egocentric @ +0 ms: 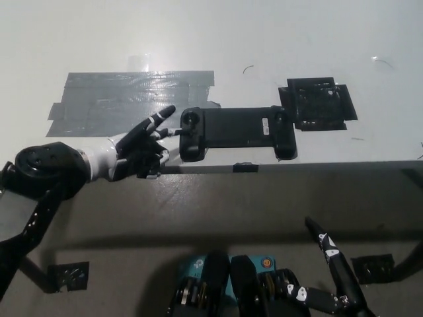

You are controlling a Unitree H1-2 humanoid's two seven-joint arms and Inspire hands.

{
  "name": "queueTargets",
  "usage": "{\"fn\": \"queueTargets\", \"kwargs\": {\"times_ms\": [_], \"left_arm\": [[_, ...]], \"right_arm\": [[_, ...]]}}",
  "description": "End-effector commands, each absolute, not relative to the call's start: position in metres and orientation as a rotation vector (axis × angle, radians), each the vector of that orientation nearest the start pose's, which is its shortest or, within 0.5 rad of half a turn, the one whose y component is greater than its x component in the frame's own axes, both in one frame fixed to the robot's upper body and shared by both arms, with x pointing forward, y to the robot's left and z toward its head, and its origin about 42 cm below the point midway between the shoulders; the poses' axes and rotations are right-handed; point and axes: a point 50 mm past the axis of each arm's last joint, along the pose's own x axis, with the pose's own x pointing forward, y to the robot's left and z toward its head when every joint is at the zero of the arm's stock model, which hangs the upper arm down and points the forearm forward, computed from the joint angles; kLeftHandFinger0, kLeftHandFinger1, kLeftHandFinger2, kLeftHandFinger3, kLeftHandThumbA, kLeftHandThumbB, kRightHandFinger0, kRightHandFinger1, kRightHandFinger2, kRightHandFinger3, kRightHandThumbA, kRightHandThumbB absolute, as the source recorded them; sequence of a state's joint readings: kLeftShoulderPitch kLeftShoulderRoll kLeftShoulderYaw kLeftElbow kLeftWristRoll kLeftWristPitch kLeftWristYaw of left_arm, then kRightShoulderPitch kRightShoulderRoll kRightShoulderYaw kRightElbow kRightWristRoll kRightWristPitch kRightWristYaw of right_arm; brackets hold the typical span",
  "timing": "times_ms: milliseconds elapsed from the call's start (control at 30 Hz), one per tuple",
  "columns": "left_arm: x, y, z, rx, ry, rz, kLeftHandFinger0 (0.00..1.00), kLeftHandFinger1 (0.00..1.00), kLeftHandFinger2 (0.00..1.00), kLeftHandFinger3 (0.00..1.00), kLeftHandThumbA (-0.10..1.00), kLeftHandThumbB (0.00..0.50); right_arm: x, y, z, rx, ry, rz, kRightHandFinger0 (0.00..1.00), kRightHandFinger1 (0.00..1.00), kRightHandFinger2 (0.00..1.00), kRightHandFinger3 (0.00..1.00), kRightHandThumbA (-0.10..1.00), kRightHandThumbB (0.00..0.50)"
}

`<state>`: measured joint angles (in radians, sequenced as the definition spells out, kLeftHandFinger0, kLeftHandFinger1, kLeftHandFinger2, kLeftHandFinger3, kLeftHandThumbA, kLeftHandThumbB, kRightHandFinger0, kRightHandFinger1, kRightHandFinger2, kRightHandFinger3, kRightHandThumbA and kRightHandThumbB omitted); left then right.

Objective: A controller is being placed at the center of the desk near the left hand and the robot uses its left hand's index finger to press a button at the left area of the controller

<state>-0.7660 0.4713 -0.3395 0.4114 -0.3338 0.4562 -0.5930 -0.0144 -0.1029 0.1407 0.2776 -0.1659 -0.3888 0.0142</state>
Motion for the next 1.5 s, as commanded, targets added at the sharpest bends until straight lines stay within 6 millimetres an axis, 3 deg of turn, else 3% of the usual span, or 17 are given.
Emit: {"fn": "queueTargets", "kwargs": {"times_ms": [0,367,400,467,1067,1100,1167,1233,1467], "left_arm": [[0.494,0.252,0.275,0.302,0.255,-0.753,0.02,0.00,0.01,1.00,1.00,0.442],[0.497,0.253,0.277,0.312,0.251,-0.753,0.00,0.00,0.04,1.00,1.00,0.445],[0.497,0.253,0.277,0.317,0.248,-0.754,0.10,0.00,0.05,1.00,1.00,0.446],[0.496,0.253,0.276,0.323,0.244,-0.756,0.00,0.00,0.06,1.00,1.00,0.446],[0.498,0.241,0.268,0.332,0.272,-0.762,0.00,0.00,0.15,1.00,1.00,0.461],[0.498,0.240,0.269,0.333,0.272,-0.760,0.08,0.00,0.15,1.00,1.00,0.465],[0.498,0.239,0.269,0.334,0.273,-0.757,0.08,0.00,0.18,1.00,1.00,0.467],[0.499,0.239,0.268,0.322,0.273,-0.764,0.00,0.00,0.17,1.00,1.00,0.458],[0.498,0.238,0.268,0.343,0.263,-0.763,0.00,0.00,0.16,1.00,1.00,0.463]], "right_arm": [[0.281,-0.206,0.060,-0.263,-0.207,0.223,1.00,1.00,1.00,1.00,1.00,0.259],[0.282,-0.206,0.061,-0.270,-0.204,0.227,1.00,1.00,1.00,1.00,1.00,0.259],[0.282,-0.206,0.061,-0.270,-0.206,0.229,1.00,1.00,1.00,1.00,1.00,0.255],[0.282,-0.206,0.061,-0.270,-0.209,0.231,1.00,1.00,1.00,1.00,1.00,0.255],[0.284,-0.204,0.062,-0.271,-0.208,0.237,1.00,1.00,1.00,1.00,1.00,0.253],[0.284,-0.204,0.062,-0.271,-0.209,0.236,1.00,1.00,1.00,1.00,1.00,0.250],[0.283,-0.204,0.062,-0.271,-0.208,0.237,1.00,1.00,1.00,1.00,1.00,0.253],[0.283,-0.204,0.062,-0.271,-0.207,0.238,1.00,1.00,1.00,1.00,1.00,0.255],[0.283,-0.205,0.062,-0.273,-0.210,0.240,1.00,1.00,1.00,1.00,1.00,0.254]]}}
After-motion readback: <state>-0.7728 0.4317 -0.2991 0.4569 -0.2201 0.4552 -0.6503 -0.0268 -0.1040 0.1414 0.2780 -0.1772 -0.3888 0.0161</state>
